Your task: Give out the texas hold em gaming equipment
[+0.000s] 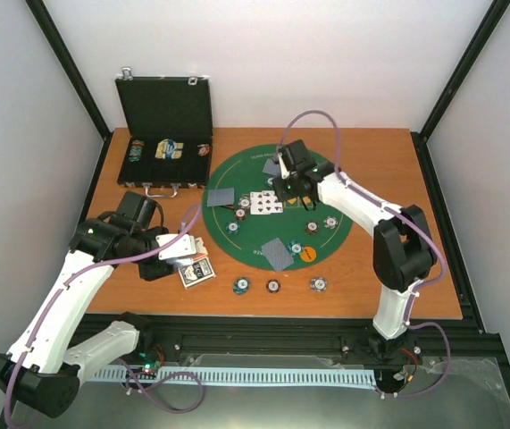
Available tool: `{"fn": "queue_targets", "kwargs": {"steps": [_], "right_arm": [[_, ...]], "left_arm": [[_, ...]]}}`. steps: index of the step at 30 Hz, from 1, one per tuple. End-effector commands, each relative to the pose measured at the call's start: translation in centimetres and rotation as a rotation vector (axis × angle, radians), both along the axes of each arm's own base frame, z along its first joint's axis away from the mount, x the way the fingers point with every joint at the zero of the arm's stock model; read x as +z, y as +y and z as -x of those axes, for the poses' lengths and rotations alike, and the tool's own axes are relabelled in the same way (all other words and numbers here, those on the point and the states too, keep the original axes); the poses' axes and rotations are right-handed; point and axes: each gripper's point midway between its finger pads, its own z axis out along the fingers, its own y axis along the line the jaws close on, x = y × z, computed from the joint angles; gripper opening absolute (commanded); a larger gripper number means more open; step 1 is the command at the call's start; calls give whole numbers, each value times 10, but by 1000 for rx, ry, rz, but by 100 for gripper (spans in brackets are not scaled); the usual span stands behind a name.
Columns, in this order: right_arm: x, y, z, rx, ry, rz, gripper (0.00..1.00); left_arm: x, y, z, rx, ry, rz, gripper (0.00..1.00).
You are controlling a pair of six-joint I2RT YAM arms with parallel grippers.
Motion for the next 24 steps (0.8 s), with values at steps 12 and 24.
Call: {"fn": "queue_targets", "kwargs": {"steps": [12,24], "right_arm": [[-55,-20,-20,434,-693,865,3],[-79,-22,-18,659,-619,779,3]], "left_arm": [[6,-2,0,-16,-14,16,16],[3,-2,2,-20,-15,16,16]]}}
